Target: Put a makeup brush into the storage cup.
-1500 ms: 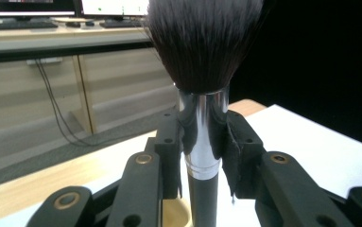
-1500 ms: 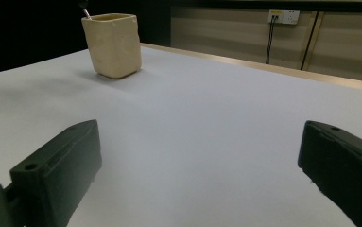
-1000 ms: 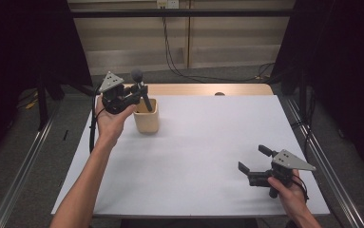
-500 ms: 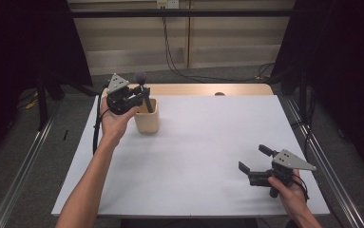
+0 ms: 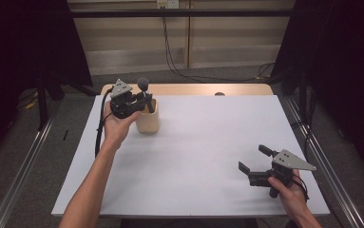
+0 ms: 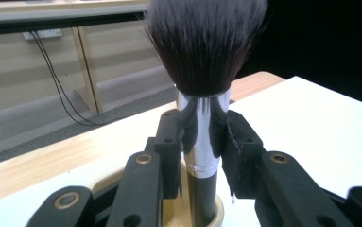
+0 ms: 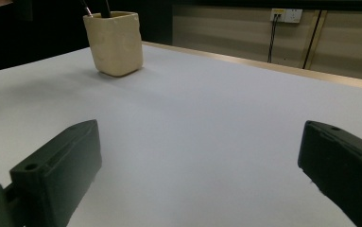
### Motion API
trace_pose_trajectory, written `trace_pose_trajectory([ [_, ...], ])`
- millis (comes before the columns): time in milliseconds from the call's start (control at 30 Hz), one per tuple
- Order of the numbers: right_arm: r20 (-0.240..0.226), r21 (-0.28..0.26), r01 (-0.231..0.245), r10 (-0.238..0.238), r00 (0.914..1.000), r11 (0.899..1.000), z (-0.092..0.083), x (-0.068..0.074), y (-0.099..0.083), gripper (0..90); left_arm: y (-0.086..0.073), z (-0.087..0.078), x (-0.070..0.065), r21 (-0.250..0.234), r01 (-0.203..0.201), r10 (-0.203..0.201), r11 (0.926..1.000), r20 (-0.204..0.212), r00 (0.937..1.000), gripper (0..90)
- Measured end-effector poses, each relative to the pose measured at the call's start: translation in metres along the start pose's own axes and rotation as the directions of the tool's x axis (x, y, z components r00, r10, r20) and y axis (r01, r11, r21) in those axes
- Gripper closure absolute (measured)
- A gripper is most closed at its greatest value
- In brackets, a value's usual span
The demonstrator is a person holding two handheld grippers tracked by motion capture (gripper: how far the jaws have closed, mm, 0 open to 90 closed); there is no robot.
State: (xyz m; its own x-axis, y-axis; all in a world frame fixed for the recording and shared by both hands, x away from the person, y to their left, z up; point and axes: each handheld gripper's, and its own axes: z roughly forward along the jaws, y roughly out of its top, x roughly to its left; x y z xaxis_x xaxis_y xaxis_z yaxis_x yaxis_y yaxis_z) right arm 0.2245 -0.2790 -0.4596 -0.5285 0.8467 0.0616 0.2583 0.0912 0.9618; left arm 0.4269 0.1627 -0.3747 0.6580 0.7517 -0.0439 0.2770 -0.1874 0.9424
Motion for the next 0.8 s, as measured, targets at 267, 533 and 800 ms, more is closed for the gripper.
trace_pose_trajectory([
  [267, -0.003, 0.001, -0.001, 0.001, 1.0000, 1.000, 0.000, 0.001, 0.000, 0.4, -0.008, 0.003, 0.001, 0.015, 0.004, -0.004, 0.9999, -0.003, 1.0000, 70.6],
  [533, -0.006, 0.001, -0.003, 0.003, 1.0000, 1.000, 0.001, 0.001, 0.000, 0.4, -0.015, 0.009, 0.000, 0.031, 0.002, -0.002, 0.9995, -0.003, 1.0000, 70.6],
  [800, -0.005, -0.001, -0.003, 0.003, 1.0000, 1.000, 0.001, 0.002, 0.000, 0.4, -0.019, 0.010, 0.002, 0.042, 0.007, -0.007, 0.9991, -0.011, 0.9999, 70.2],
])
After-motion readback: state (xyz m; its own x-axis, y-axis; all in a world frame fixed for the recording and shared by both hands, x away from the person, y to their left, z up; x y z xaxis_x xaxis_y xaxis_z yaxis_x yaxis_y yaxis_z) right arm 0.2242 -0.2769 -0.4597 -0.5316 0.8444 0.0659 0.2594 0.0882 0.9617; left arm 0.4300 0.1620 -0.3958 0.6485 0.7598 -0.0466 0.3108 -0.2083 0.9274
